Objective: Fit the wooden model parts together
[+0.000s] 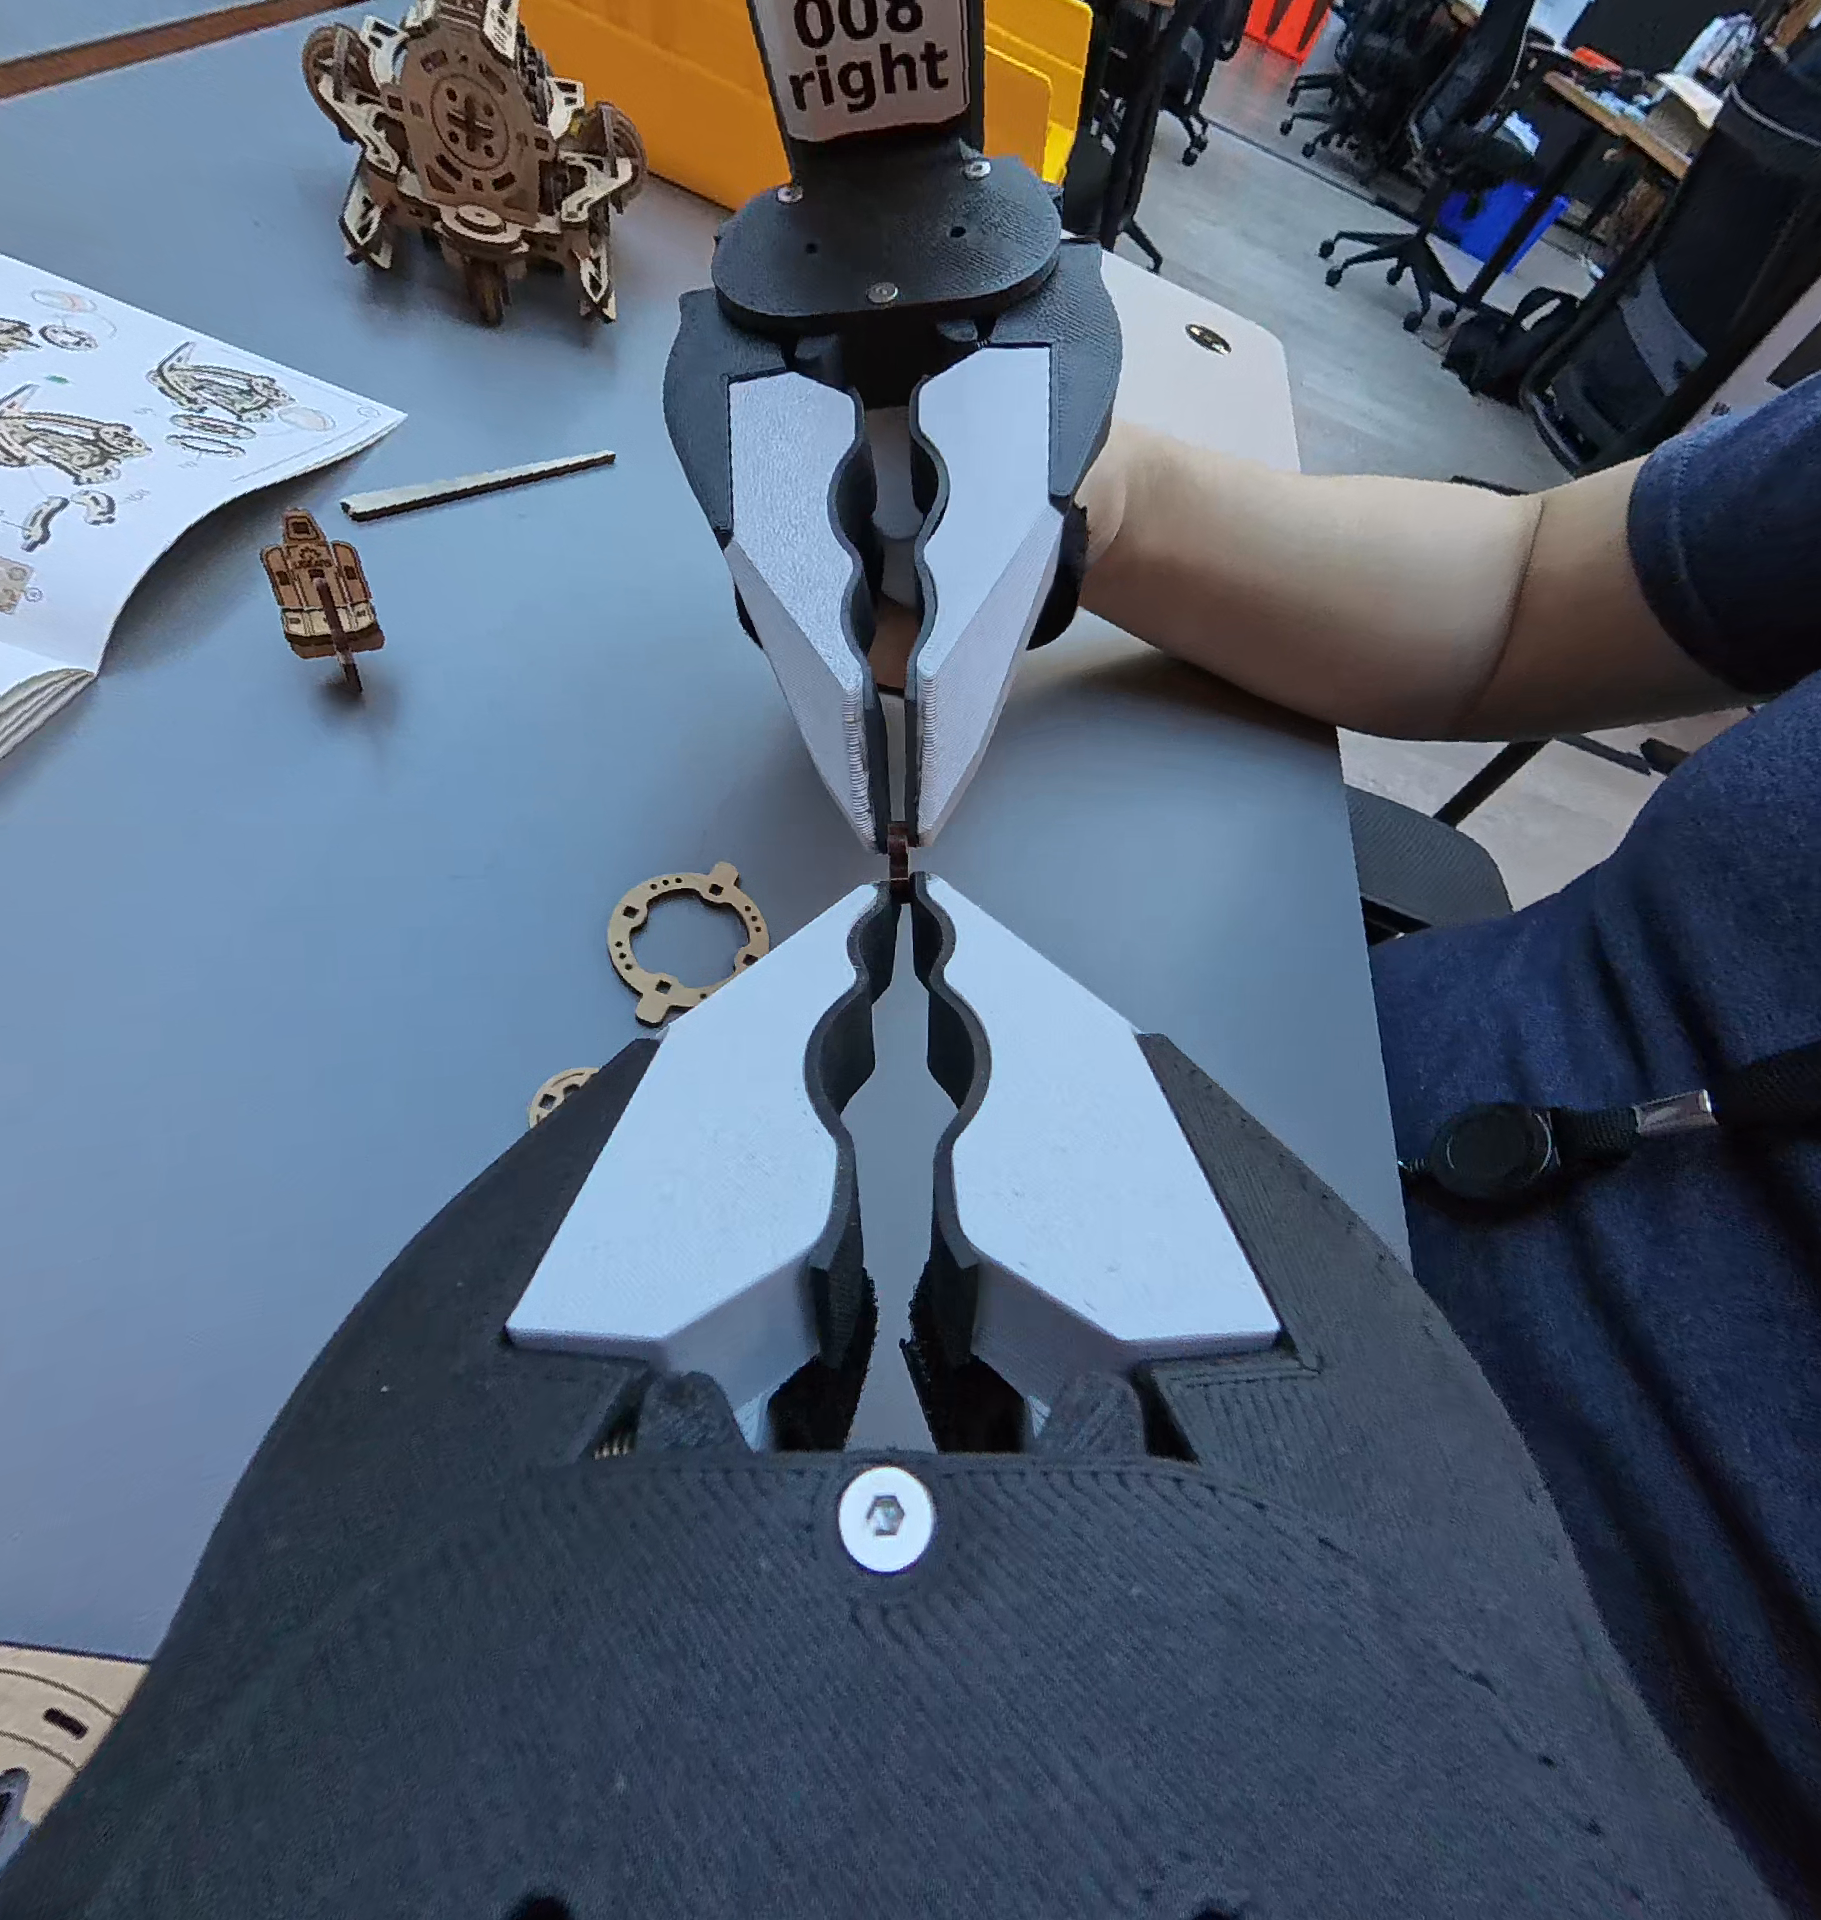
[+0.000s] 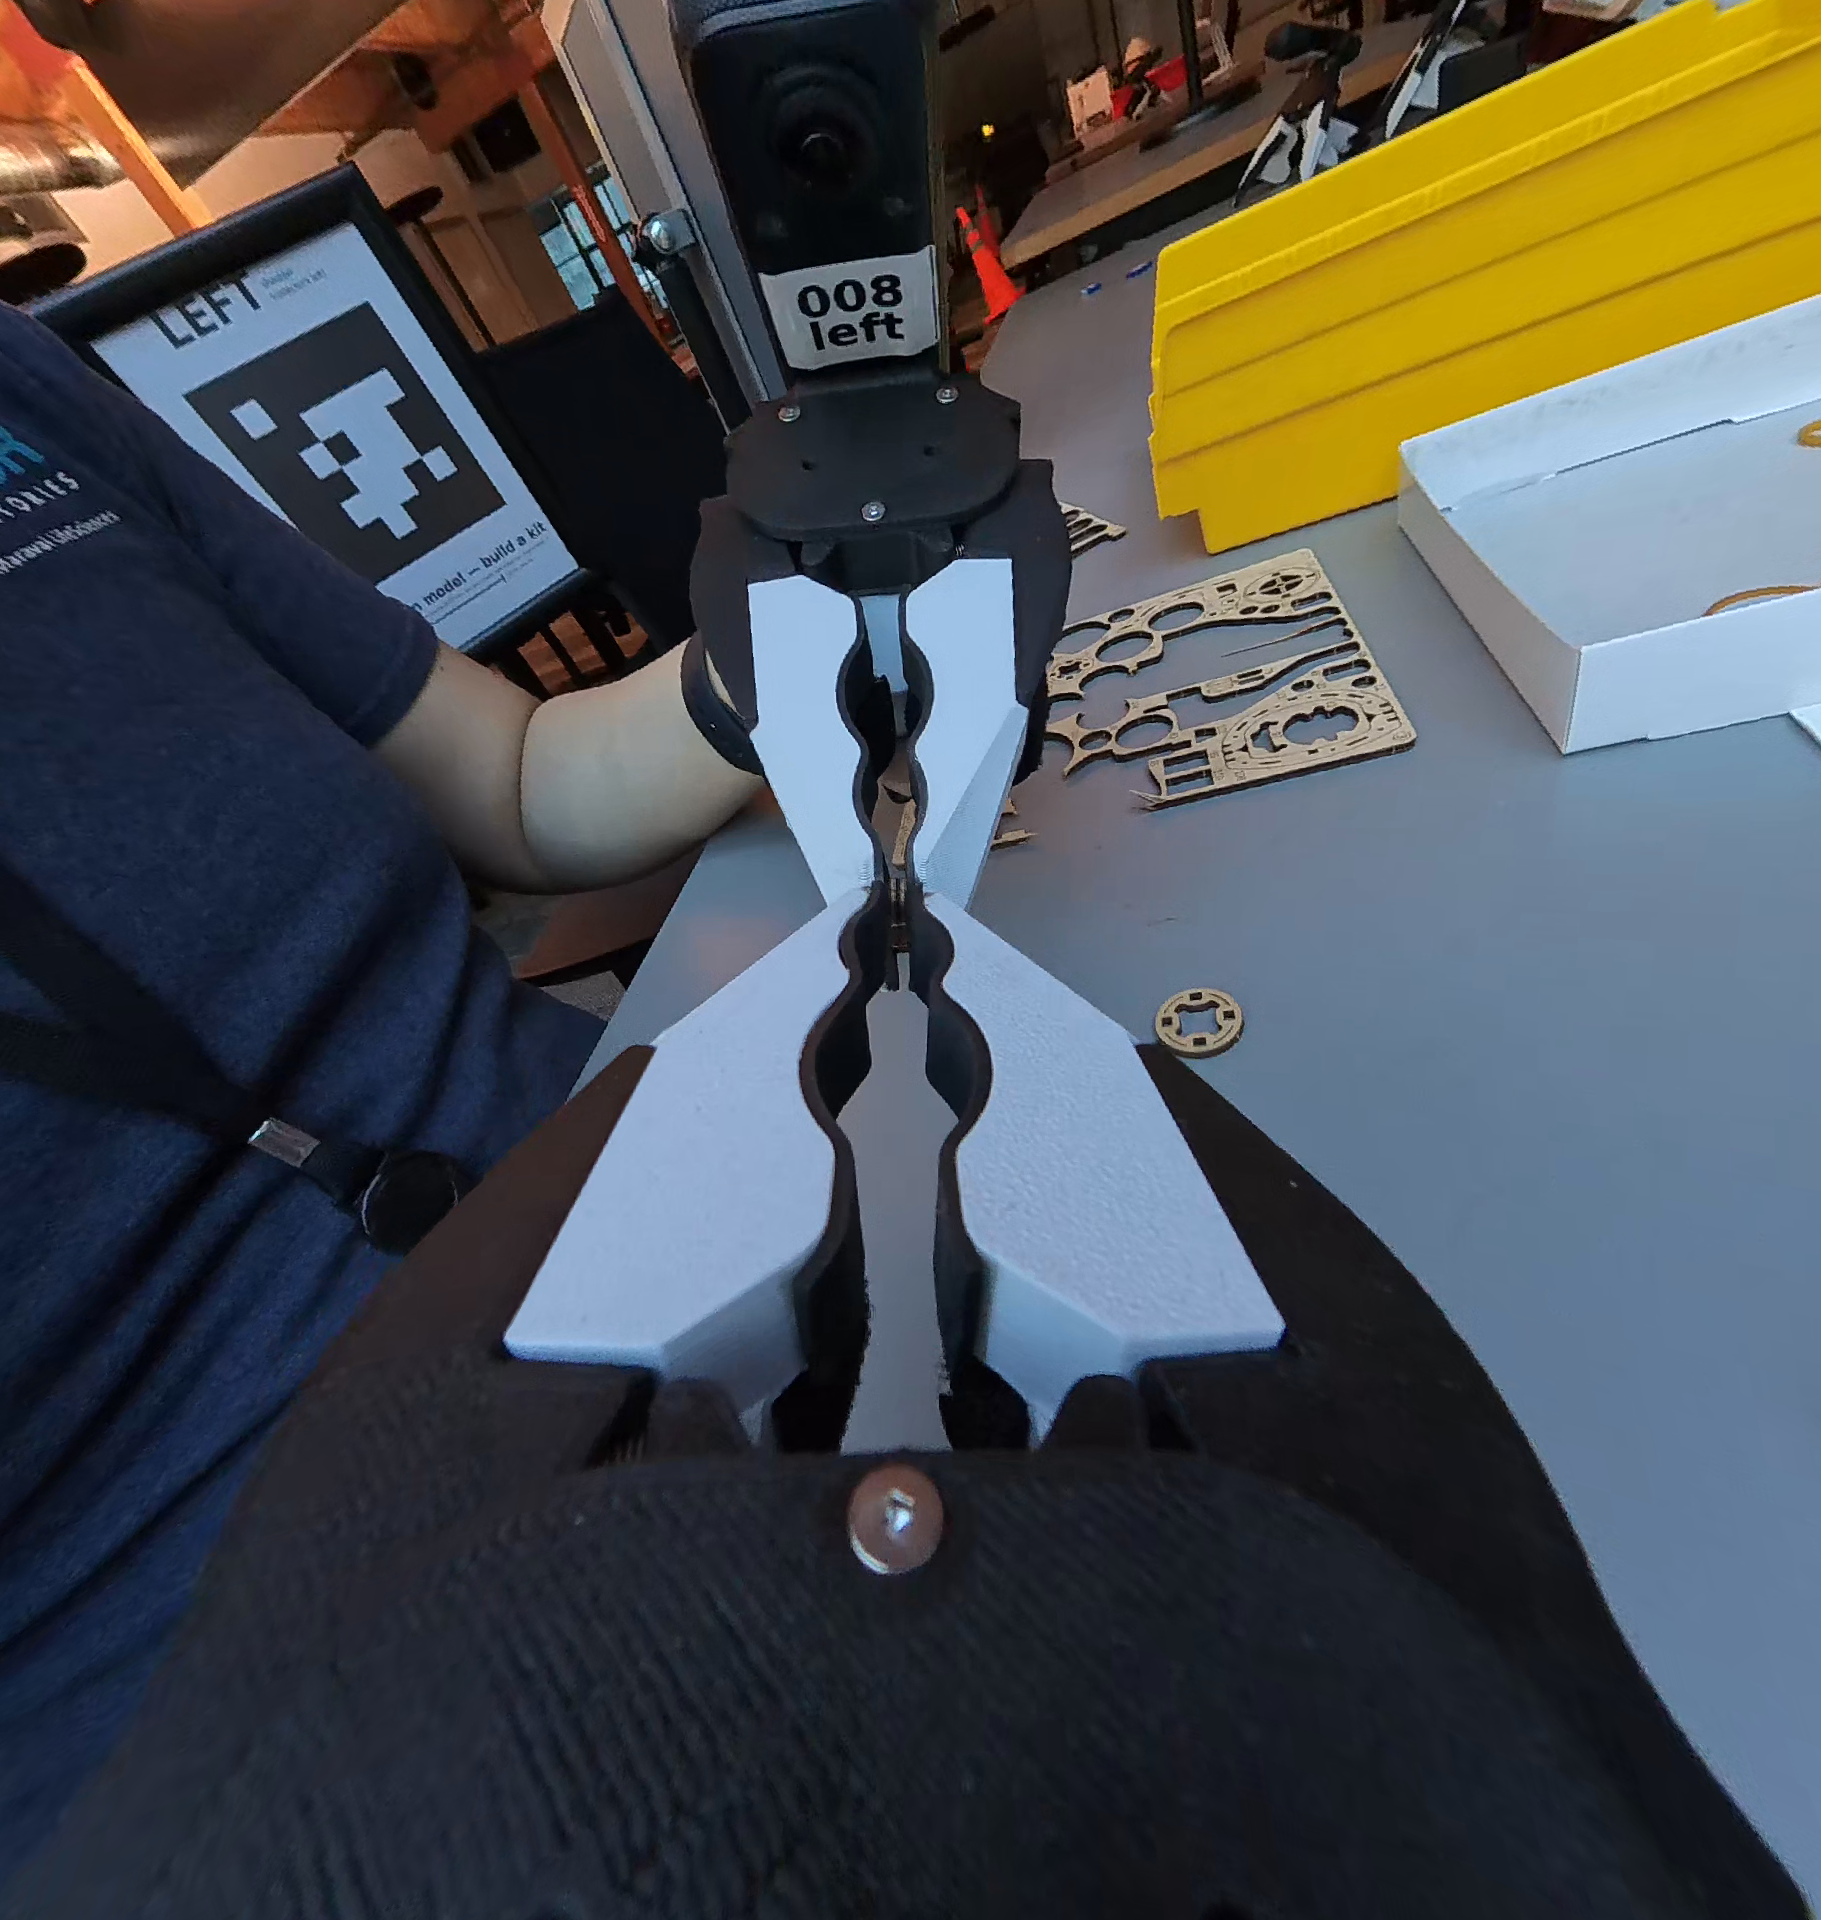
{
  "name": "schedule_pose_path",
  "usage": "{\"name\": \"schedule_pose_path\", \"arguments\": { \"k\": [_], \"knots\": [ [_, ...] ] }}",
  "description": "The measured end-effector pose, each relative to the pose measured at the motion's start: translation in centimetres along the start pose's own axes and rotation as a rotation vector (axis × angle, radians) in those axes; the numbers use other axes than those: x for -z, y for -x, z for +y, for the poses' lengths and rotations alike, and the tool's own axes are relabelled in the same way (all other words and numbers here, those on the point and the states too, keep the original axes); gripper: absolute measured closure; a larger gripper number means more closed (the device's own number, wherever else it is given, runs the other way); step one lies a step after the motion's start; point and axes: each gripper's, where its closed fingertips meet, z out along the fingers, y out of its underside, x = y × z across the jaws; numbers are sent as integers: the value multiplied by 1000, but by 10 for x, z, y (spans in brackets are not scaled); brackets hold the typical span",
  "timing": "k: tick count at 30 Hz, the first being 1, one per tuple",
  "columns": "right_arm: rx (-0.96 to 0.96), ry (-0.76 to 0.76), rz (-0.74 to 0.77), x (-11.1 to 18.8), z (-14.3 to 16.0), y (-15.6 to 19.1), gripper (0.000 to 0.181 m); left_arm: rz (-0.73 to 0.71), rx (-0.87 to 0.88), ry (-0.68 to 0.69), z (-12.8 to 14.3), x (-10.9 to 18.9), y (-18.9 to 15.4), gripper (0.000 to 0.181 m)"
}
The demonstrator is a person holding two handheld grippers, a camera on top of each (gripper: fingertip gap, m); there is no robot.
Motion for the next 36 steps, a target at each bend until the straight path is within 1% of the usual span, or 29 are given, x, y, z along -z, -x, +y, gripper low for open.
{"name": "schedule_pose_path", "arguments": {
  "k": [3, 6, 14, 22, 24, 26, 29, 31, 33, 34, 36],
  "knots": [
    [27, 51, 11, 0, 4, 1, 181, 22, 9, 9, 3, -2, -1, 181],
    [64, 121, 58, -1, 10, -2, 181, 9, -5, 48, 9, -5, 1, 181],
    [112, 249, 89, -2, 29, -5, 177, 7, -5, 134, 23, -9, 1, 181],
    [133, 308, 95, -3, 39, -5, 176, 14, -15, 216, 32, -14, -1, 181],
    [132, 312, 94, -2, 41, -5, 180, 3, -18, 226, 33, -15, 1, 181],
    [123, 313, 88, -3, 42, -5, 180, 4, -21, 234, 34, -16, 1, 181],
    [128, 305, 83, -1, 42, -4, 180, 9, -2, 215, 33, -16, 0, 180],
    [114, 287, 122, 3, 38, -11, 180, -27, 23, 184, 31, -13, 6, 178],
    [81, 272, 203, 13, 33, -27, 180, -81, 56, 125, 27, -5, 14, 164],
    [61, 268, 246, 18, 31, -35, 180, -93, 76, 85, 24, 1, 15, 162],
    [19, 314, 273, 20, 30, -45, 181, -93, 102, 3, 18, 11, 11, 162]
  ]
}}
